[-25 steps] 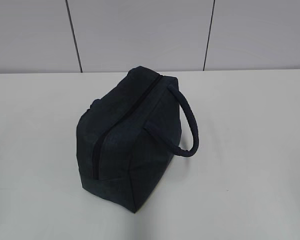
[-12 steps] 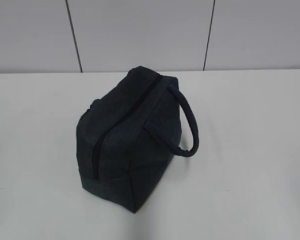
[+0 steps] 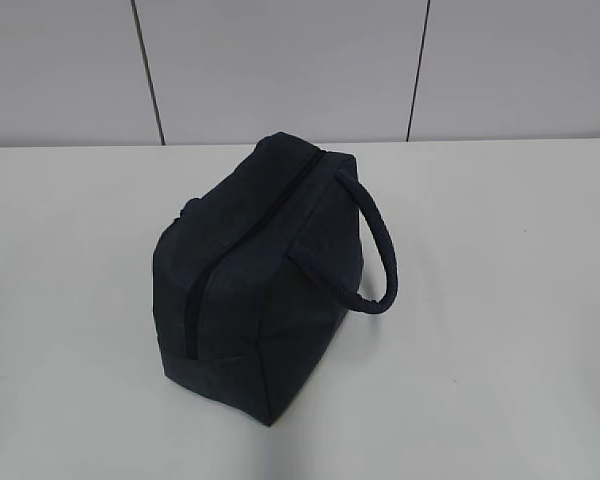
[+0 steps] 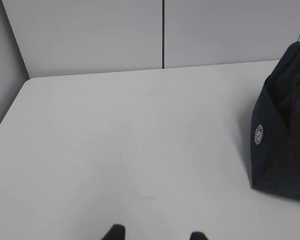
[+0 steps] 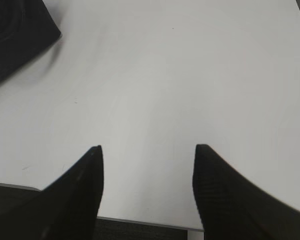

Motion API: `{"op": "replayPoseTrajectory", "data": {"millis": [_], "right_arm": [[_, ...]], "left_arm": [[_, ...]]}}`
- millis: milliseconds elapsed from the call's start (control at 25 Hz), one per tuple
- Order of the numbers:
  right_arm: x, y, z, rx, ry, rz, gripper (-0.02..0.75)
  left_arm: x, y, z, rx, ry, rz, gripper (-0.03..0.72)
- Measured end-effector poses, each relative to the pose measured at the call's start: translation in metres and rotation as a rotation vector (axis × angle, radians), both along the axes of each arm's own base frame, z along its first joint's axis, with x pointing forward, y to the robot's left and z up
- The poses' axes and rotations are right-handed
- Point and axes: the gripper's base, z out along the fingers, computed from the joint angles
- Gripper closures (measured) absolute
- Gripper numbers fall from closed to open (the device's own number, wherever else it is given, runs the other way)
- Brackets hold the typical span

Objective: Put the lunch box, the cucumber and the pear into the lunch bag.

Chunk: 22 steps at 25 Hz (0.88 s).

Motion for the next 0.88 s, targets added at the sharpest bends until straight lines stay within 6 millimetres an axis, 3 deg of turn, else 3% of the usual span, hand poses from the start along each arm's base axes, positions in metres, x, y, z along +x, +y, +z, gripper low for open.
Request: {"op": "replayPoseTrajectory", "data": {"millis": [880], "right_arm": [[0.0000,0.0000,0.0000,0.000,0.000,0.000,0.295]], "left_arm": [[0.0000,0.0000,0.0000,0.000,0.000,0.000,0.446]]}}
